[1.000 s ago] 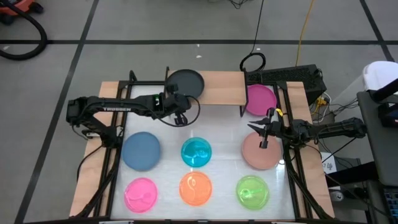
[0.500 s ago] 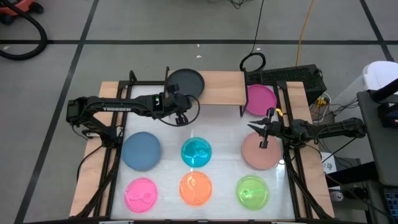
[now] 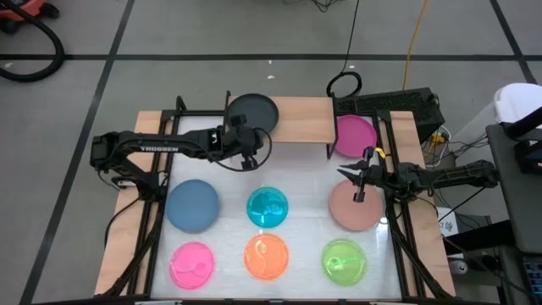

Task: Place and stack plates onto a shelf
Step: Adjust the shelf

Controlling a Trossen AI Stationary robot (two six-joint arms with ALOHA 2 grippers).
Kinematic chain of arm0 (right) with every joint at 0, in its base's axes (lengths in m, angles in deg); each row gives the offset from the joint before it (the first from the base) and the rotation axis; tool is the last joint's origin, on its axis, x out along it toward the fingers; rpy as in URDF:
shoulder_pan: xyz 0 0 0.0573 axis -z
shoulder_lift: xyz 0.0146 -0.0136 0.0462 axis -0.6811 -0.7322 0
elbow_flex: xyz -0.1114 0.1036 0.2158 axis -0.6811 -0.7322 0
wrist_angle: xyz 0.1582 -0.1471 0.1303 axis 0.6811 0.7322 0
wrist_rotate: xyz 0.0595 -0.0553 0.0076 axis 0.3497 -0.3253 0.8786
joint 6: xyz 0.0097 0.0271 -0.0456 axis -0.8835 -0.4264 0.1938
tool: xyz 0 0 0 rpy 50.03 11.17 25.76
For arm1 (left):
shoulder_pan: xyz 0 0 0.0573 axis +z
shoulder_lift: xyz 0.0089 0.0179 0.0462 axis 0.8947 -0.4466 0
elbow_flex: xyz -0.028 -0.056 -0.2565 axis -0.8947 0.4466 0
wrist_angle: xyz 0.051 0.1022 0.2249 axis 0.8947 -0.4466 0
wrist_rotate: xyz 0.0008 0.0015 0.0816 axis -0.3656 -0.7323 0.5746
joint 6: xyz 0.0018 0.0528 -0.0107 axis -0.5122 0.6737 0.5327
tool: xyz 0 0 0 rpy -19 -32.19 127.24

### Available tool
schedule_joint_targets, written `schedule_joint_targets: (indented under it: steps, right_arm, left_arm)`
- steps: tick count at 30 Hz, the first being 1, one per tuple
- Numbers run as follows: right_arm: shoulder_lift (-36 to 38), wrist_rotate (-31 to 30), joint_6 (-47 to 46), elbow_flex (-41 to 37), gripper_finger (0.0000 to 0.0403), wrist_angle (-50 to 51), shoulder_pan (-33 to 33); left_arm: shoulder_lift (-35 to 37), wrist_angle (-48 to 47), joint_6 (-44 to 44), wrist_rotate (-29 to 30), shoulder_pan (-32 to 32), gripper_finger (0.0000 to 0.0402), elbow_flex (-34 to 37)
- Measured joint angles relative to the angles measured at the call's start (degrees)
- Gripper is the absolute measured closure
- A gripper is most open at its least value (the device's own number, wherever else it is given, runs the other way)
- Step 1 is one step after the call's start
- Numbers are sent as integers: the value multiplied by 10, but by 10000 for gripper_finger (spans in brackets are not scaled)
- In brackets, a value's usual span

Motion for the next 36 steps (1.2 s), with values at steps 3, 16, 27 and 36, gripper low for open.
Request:
schedule_joint_targets:
  steps: [3,16,27,36]
  right_arm:
    - [0,0,0,0,353,0,0]
    - [0,0,0,0,353,0,0]
    - [0,0,0,0,353,0,0]
    - [-2,0,0,0,353,0,0]
  left_arm:
    - [0,19,-4,-3,-1,267,0]
    - [19,106,1,-5,-38,243,0]
    - [135,145,-47,-27,-73,243,19]
    - [228,360,-99,-35,-143,243,195]
